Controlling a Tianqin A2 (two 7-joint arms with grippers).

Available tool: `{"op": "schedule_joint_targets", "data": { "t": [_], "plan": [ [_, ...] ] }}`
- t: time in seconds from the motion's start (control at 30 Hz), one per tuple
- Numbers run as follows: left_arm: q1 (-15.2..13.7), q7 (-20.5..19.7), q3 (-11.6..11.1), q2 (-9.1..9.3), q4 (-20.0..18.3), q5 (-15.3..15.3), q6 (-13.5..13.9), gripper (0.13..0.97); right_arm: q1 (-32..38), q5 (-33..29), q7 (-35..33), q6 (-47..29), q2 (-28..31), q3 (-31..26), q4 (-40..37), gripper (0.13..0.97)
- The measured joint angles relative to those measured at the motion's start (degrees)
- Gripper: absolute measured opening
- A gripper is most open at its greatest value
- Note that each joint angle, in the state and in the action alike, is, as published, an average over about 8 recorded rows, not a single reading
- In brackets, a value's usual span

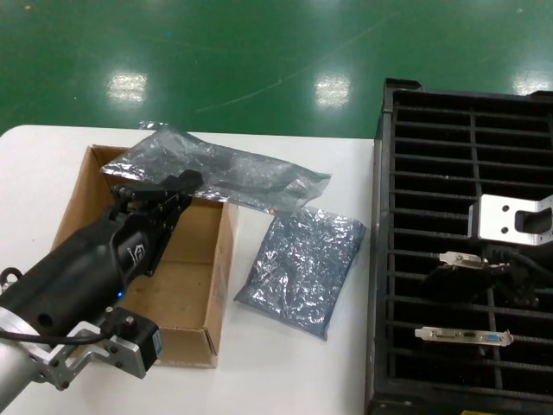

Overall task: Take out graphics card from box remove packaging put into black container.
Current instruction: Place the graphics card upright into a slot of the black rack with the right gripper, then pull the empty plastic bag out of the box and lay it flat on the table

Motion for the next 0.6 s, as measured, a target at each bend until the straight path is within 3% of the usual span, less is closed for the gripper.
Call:
{"op": "schedule_joint_targets", "data": {
  "t": [0.27, 0.6],
  "plan": [
    [0.00, 0.00, 0.00, 0.00, 0.00, 0.00, 0.00, 0.138, -0.10, -0.19, -0.15, 0.09, -0.05, 0.05, -0.07, 0.188],
    [0.00, 0.00, 0.00, 0.00, 0.00, 0.00, 0.00, 0.138, -0.10, -0.19, -0.15, 0.09, -0.05, 0.05, -0.07, 0.270]
  ]
}}
